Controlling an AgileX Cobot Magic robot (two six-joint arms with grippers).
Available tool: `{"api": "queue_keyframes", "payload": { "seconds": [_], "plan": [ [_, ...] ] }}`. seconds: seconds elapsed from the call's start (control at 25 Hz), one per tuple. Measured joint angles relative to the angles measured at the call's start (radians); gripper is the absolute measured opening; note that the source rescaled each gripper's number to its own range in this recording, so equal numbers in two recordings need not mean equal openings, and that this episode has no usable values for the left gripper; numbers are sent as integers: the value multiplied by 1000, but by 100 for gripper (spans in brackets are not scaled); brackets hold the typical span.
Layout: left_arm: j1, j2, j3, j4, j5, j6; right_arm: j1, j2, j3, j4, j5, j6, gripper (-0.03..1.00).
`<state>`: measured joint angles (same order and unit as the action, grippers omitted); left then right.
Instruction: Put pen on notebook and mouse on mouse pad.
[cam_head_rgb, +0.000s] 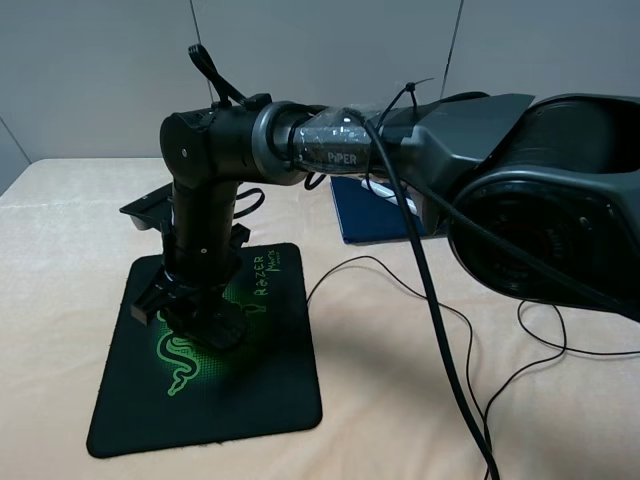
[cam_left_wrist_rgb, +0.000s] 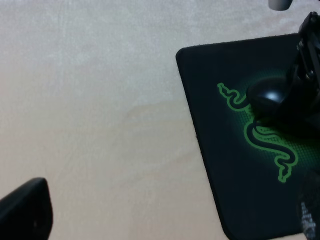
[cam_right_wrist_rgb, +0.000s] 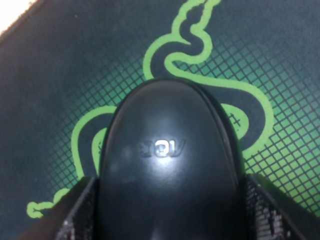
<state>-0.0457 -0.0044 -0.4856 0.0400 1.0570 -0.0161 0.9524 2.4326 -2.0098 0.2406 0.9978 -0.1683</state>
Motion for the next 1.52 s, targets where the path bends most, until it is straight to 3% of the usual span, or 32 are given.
{"api": "queue_keyframes", "payload": {
  "seconds": [0.04,0.08,0.16,0.28,0.64,0.96,1.52],
  "plan": [
    [0,0,0,0,0,0,0,0,0,0,1,4,61],
    [0,0,0,0,0,0,0,0,0,1,2,7,76],
    [0,0,0,0,0,0,0,0,0,4,3,8,92],
    [0,0,0,0,0,0,0,0,0,5,3,8,98],
    [0,0,0,0,0,0,0,0,-20,11,62,8,100],
    [0,0,0,0,0,0,0,-1,-218,-27,210,15,100],
    [0,0,0,0,0,0,0,-198,-266,-117,217,50,100]
  ]
}}
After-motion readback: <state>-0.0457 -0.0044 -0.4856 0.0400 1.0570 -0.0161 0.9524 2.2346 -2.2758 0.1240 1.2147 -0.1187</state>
